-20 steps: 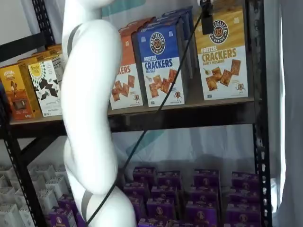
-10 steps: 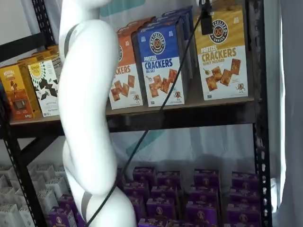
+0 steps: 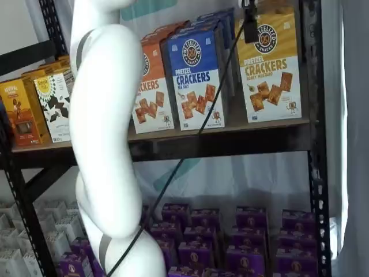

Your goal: Retrieve the yellow and white box located on the top shelf, the sixth one from the left

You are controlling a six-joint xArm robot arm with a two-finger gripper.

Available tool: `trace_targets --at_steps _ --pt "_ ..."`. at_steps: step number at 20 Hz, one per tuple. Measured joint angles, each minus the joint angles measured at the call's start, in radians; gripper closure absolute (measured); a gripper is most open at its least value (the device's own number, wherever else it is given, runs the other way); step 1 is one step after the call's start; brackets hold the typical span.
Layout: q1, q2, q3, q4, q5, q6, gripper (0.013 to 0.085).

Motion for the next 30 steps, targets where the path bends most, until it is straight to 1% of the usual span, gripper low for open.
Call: trace_targets --at_steps 11,16,18,23,30 --pt "-0.013 -0.011 -0.002 0.012 0.012 -0.007 0.041" --pt "-0.025 -0.022 -0.011 0.02 0.039 -0.012 0.041" --pt "-0.03 -0.046 0.01 0.019 0.038 -0.018 0.041" --pt "-0.051 -0.105 0.055 0.019 0.064 -0.034 0.041" --pt "-0.081 -0.2 0.138 0.005 0.099 -0.067 0.041"
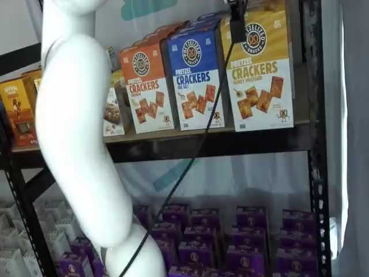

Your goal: Retrieve the yellow and white box located on the top shelf, the sixth one from the left

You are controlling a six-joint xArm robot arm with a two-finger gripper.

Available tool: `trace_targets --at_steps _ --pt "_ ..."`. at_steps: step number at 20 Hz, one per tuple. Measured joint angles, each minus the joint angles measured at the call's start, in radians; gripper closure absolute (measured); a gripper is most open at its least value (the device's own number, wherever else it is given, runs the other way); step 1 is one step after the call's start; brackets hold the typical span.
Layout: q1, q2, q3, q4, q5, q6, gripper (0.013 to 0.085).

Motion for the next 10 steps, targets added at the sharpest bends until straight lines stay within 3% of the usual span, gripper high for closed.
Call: trace_targets --at_steps 10 --pt "-0.026 -0.13 0.114 -0.039 0.064 -0.037 0.041"
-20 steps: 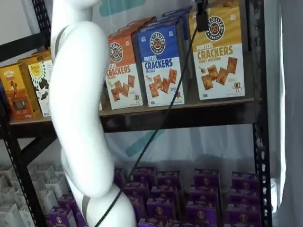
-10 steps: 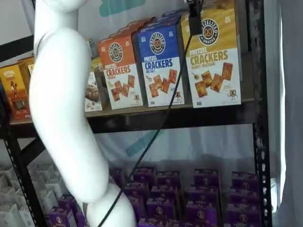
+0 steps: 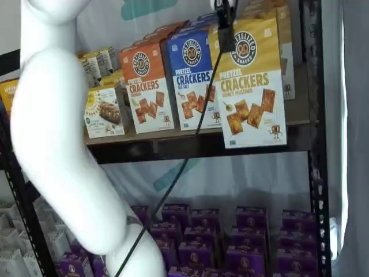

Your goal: Retrieve the yellow and white box located on the top shelf, the sixth one from the left

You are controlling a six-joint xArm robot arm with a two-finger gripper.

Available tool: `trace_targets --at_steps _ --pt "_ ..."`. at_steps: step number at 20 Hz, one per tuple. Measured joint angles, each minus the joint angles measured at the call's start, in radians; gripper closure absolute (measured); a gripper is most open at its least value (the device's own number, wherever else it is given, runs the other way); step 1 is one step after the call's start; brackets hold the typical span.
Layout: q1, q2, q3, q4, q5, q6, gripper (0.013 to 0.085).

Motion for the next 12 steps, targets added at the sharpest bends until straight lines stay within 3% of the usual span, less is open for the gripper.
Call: trace_targets --at_steps 12 --pt "-0.005 -0.099 0.098 -0.004 0.048 -0.003 0.041"
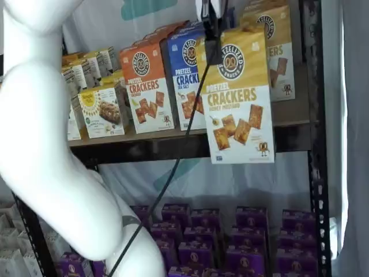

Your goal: Retrieve the yellow and white box located on the top shelf, the sixth one from the left

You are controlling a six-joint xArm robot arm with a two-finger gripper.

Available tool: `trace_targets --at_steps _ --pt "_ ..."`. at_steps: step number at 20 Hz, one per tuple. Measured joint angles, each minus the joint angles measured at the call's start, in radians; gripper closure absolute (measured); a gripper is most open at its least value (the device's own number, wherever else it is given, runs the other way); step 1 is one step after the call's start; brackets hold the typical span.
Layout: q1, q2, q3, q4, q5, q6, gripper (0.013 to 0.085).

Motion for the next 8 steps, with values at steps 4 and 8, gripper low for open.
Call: trace_targets --at_steps 4,8 --pt "0.022 -0.035 0.04 -0.004 0.0 0.019 0.041" --pt "0.037 -0.059 0.07 -0.004 -0.006 0.034 0.041"
